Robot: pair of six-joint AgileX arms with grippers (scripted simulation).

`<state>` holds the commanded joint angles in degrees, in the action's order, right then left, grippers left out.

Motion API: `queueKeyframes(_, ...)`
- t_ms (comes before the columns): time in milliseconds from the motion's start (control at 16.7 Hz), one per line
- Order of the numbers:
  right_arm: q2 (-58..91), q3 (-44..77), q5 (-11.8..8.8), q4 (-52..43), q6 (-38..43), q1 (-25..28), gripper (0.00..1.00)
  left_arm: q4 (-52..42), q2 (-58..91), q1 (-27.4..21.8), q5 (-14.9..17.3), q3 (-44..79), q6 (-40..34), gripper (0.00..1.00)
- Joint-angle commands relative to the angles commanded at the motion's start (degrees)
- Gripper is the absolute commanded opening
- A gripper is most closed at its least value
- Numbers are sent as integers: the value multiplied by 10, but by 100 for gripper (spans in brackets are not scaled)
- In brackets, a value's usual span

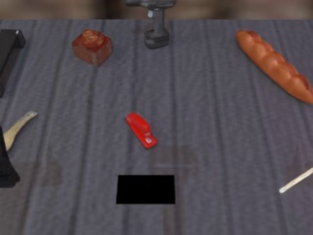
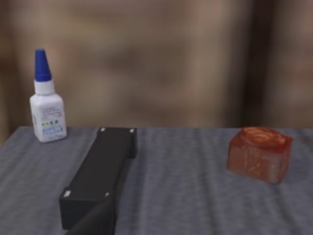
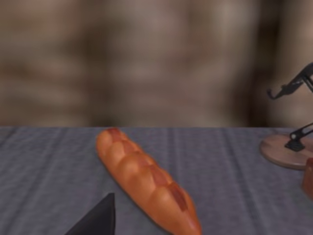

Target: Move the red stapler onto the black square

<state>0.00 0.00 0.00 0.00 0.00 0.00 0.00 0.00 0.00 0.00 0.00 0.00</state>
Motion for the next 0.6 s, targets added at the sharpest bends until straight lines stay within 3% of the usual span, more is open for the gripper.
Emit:
queueKeyframes(300, 0, 0, 0, 0, 0, 0, 100, -27, 35, -12, 2, 35, -23, 100)
queueKeyframes(600, 0, 0, 0, 0, 0, 0, 100, -147, 213, -61, 3, 212, -123, 100)
